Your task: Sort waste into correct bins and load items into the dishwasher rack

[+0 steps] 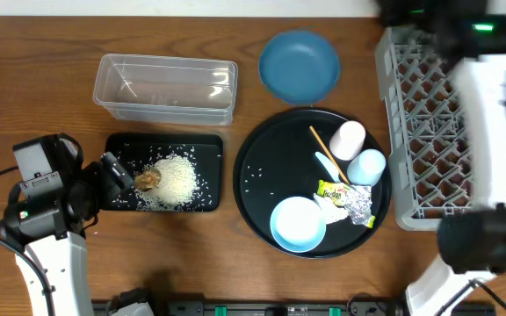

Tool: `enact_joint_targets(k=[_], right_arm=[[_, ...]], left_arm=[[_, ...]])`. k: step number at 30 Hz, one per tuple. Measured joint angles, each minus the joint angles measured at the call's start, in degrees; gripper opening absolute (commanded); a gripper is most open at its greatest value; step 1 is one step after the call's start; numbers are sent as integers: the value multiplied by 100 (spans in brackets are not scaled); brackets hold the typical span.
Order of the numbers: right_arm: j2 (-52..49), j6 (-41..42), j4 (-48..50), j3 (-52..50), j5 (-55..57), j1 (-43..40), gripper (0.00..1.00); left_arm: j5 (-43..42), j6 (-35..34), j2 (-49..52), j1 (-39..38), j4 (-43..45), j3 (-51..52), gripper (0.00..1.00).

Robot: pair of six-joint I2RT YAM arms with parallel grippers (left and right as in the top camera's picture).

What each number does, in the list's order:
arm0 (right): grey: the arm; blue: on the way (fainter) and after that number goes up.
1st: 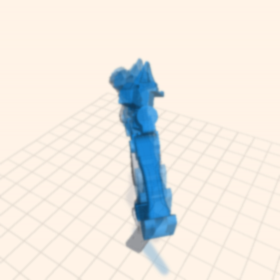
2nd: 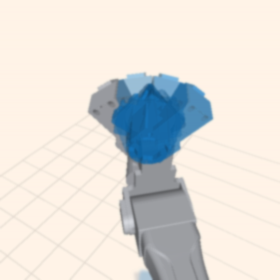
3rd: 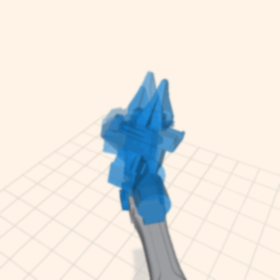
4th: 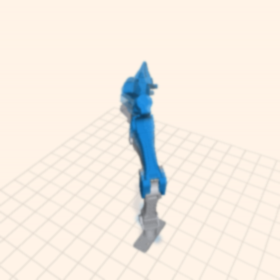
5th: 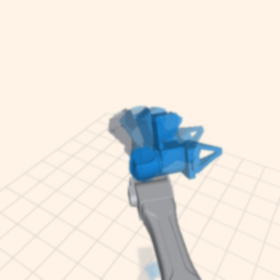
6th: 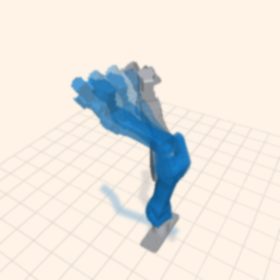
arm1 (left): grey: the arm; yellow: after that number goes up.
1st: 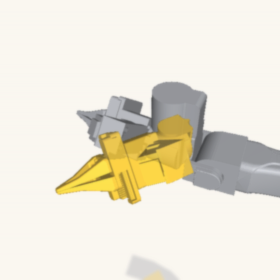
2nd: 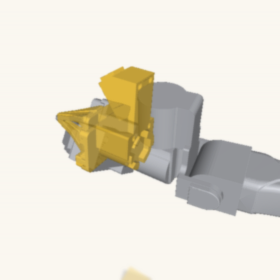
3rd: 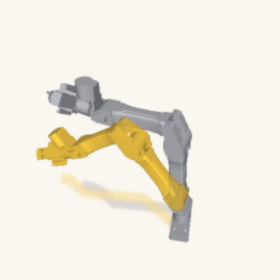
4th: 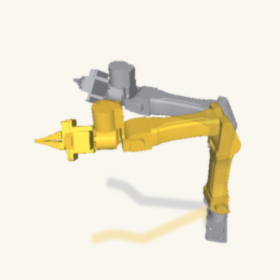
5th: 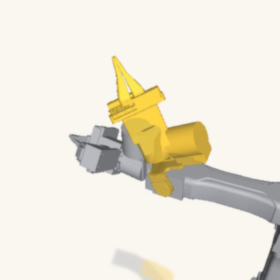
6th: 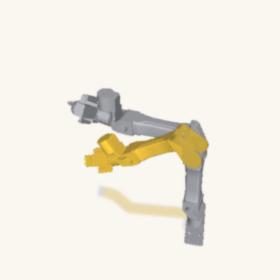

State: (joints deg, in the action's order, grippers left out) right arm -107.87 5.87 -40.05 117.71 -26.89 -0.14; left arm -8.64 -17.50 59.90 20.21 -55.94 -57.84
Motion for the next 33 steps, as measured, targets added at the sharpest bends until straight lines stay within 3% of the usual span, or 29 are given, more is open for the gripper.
enact_joint_targets(k=[1,3,7,11,14,19,28,31,33], right_arm=[[55,7,-79,4,-125,-157,6],[107,-20,-426,33,-341,-402,32],[-4,-424,-1078,17,-326,-247,45],[-315,-911,-1285,7,326,479,72],[-820,-1248,-1056,7,1158,1364,78],[-1928,-1464,-203,-7,2245,2350,85],[-3161,-1543,579,-79,3178,2533,88],[-3237,-1552,520,-79,3237,2483,81],[-3237,-1545,472,-79,3272,2474,60]], left_arm=[[0,0,0,0,-2,0,98],[0,0,0,0,0,0,98],[0,0,0,0,-2,0,98],[0,0,0,0,0,0,98],[0,0,0,0,0,0,98],[2,0,0,0,7,-2,98],[0,0,0,0,0,-2,98],[0,0,0,0,0,-2,98],[0,0,0,0,0,-2,98]])
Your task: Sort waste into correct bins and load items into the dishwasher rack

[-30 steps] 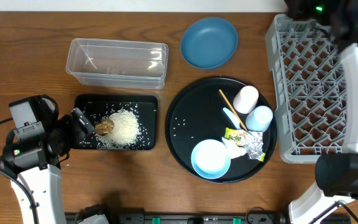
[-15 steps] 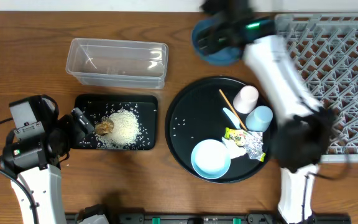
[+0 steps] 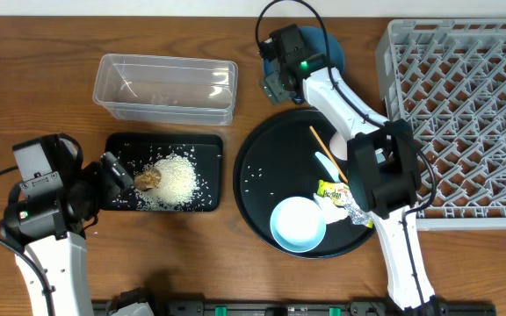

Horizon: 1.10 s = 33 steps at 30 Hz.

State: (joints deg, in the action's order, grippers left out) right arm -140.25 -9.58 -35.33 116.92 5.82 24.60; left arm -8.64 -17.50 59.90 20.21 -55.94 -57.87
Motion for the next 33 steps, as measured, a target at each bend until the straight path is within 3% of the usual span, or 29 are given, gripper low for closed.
enact_joint_targets(k=[1,2,5,15,20,25,33], right_arm=[[0,-2,-9,0,0,0,34],[0,-31,-20,0,-22,2,19],[0,-15,-76,0,-66,7,1],[15,315,-258,48,-249,-15,1],[374,608,-332,50,-1126,-313,1],[1569,990,-380,59,-1963,-1027,1],[3322,1182,-907,284,-2321,-2328,1]], left_arm=[[0,0,0,0,-2,0,98],[0,0,0,0,0,0,98],[0,0,0,0,0,0,98],[0,0,0,0,0,0,98],[0,0,0,0,-2,0,98],[0,0,0,0,-4,0,98],[0,0,0,0,-4,-2,98]])
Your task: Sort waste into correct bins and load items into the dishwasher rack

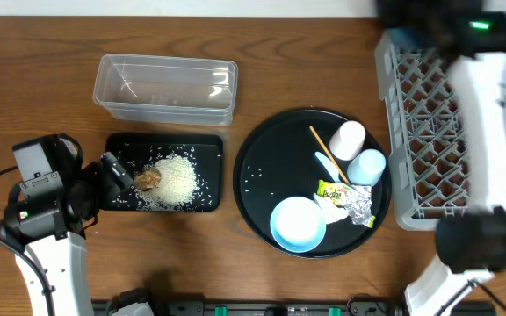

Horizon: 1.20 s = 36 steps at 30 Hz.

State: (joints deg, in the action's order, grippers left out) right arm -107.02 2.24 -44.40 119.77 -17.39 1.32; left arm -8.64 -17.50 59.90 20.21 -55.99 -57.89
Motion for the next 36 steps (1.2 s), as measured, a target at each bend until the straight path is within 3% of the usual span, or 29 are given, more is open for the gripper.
enact_joint_targets(k=[8,22,30,36], right_arm=[[262,17,-686,-2,-654,-962,1],[-835,122,-1169,-114,-4210,-2822,1],[-1648,98,-1314,-149,-5943,-3320,1],[-1775,96,-1416,-149,-6437,-3482,1]], left_arm=[[0,0,0,0,2,2,98],[0,0,0,0,2,0,98],[0,0,0,0,4,0,98],[0,0,0,0,2,0,98]])
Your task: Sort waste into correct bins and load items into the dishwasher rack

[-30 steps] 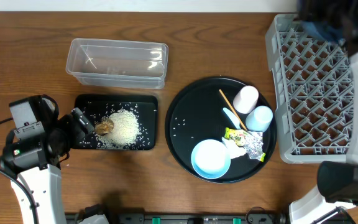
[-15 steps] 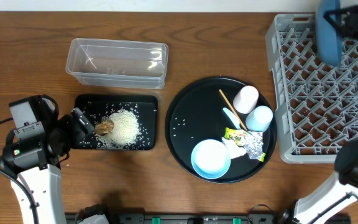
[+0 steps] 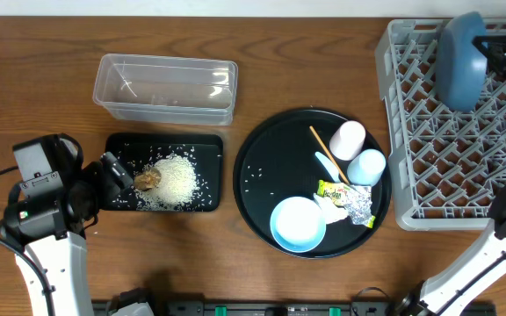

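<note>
The blue bowl (image 3: 459,57) stands on edge in the far part of the grey dishwasher rack (image 3: 464,167). My right gripper (image 3: 502,54) is at the bowl's right rim and looks shut on it. On the round black tray (image 3: 262,184) lie a white cup (image 3: 348,139), a pale blue cup (image 3: 369,165), a pale blue bowl (image 3: 298,223), a chopstick (image 3: 323,147), a spoon (image 3: 325,163), a green-yellow wrapper (image 3: 330,189) and crumpled foil (image 3: 358,204). My left gripper (image 3: 117,171) hangs over the left end of the rectangular black tray (image 3: 205,149), beside the rice (image 3: 176,180); its jaws are unclear.
A clear plastic container (image 3: 167,86) sits behind the rectangular tray. A brown food piece (image 3: 148,180) lies on the rice, with loose grains scattered around. The right arm's white link rises at the right edge.
The right arm, then a blur over the rack, now has its gripper at the rack's far end, with the blue bowl standing on edge in the rack. The left arm has not moved.
First the right arm stood over the rack while the blue bowl lay on the table behind the round tray. Then its gripper was at that bowl. Then the bowl was gone from the table and the arm was over the rack. Now the bowl stands in the rack.
</note>
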Tool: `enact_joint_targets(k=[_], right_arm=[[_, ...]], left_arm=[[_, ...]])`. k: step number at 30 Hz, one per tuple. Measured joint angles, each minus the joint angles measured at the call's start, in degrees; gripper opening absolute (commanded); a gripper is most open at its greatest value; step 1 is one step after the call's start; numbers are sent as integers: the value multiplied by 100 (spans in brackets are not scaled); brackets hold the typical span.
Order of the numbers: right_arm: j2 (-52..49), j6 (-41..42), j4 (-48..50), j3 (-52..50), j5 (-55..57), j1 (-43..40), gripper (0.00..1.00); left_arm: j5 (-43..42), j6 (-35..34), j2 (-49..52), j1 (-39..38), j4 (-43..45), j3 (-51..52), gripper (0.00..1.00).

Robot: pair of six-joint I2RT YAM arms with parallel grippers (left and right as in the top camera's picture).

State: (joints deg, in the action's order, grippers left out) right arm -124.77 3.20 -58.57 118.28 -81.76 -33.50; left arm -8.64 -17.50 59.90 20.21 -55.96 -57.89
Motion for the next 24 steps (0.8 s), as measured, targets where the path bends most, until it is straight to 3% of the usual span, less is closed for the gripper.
enact_joint_targets(k=[12,14,18,24], right_arm=[[66,52,-79,20,1019,-503,2],[81,55,-116,33,1180,-542,10],[153,133,-319,72,2240,-603,49],[328,391,-404,66,4109,-601,68]], left_arm=[[0,0,0,0,2,0,98],[0,0,0,0,0,0,98],[2,0,0,0,2,0,98],[0,0,0,0,2,0,98]])
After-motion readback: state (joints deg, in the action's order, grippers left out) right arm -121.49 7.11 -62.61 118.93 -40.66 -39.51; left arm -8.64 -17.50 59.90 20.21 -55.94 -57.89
